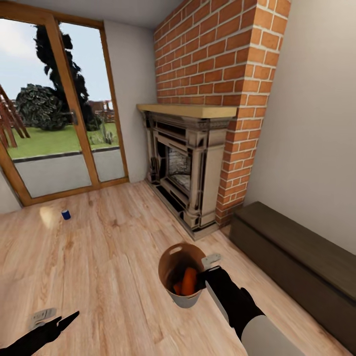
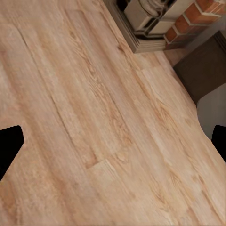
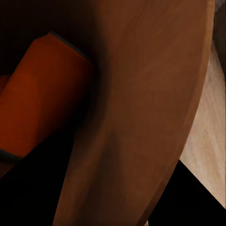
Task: Put the three can of soda from the living room inside the tash can in the kitchen.
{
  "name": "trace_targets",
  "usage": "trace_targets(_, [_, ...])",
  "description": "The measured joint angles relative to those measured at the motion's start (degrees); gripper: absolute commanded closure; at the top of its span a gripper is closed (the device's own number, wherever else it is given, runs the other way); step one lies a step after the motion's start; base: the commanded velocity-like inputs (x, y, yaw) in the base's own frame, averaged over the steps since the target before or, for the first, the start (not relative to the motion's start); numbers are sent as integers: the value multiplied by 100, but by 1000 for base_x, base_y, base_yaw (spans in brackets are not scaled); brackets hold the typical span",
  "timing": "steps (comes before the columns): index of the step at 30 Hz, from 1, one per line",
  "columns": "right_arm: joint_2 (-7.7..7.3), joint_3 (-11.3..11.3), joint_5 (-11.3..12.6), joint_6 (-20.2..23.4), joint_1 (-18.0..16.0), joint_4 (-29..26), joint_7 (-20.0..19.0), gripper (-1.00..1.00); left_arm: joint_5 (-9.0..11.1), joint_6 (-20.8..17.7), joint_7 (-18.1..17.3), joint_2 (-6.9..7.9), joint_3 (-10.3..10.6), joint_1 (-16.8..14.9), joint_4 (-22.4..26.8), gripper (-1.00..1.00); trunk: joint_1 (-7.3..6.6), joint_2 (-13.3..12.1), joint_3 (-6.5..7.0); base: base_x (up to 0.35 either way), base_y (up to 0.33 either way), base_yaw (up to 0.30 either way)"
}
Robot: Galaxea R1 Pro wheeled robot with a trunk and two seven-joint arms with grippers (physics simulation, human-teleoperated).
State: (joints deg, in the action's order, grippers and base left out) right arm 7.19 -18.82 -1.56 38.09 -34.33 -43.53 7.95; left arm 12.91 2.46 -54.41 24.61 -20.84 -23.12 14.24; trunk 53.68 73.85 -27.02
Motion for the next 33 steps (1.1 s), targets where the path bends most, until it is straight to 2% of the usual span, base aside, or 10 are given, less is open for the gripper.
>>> trace_targets(24, [0, -1, 18, -2, 0, 0, -1, 100, -7, 0, 0, 0, 1, 0, 0, -100, 0, 0, 0, 274, 246, 287])
trace_targets(27, [1, -2, 66, -8, 0, 0, -2, 100, -8, 0, 0, 0, 1, -1, 0, -100, 0, 0, 0, 321, 128, 145])
trace_targets(33, [0, 0, 5, 0, 0, 0, 0, 100, -6, 0, 0, 0, 1, 0, 0, -100, 0, 0, 0, 343, 25, 28])
